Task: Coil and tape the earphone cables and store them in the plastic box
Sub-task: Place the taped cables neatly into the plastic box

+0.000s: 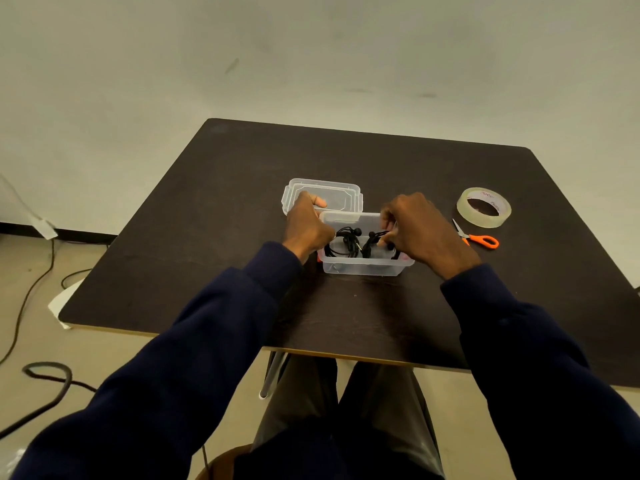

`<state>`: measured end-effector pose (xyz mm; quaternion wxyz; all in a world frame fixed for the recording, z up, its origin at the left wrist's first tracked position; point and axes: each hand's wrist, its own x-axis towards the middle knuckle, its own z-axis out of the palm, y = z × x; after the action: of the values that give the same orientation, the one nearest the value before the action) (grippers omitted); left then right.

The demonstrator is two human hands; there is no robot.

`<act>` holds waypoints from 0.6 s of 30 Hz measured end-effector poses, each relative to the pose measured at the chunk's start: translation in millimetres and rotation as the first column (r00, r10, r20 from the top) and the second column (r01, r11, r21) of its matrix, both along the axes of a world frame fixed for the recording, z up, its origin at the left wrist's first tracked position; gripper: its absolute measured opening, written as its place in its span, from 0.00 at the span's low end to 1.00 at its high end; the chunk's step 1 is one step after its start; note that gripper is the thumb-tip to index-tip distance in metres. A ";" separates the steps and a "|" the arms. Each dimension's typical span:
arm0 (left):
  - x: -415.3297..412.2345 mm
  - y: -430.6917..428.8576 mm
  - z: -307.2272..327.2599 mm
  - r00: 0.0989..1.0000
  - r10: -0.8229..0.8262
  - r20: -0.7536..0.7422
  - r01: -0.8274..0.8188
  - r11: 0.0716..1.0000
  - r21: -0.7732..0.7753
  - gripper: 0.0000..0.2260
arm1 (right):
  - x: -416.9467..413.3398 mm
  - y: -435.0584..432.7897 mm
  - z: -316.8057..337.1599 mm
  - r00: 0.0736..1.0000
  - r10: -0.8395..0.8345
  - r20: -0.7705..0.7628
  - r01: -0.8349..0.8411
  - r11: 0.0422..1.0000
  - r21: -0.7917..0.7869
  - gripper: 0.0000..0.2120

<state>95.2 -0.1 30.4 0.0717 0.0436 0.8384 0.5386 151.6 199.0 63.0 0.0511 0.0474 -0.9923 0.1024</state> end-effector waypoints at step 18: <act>-42.4 -45.6 -27.5 0.897 0.441 0.025 -0.428 0.853 0.298 0.16 | -10.6 16.3 15.9 0.996 0.009 -0.089 -0.020 0.993 -0.113 0.09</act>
<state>52.7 -45.8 2.9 -0.0776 -0.1249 0.7377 0.6590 141.0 215.3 78.9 0.0967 0.0560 -0.9812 0.1572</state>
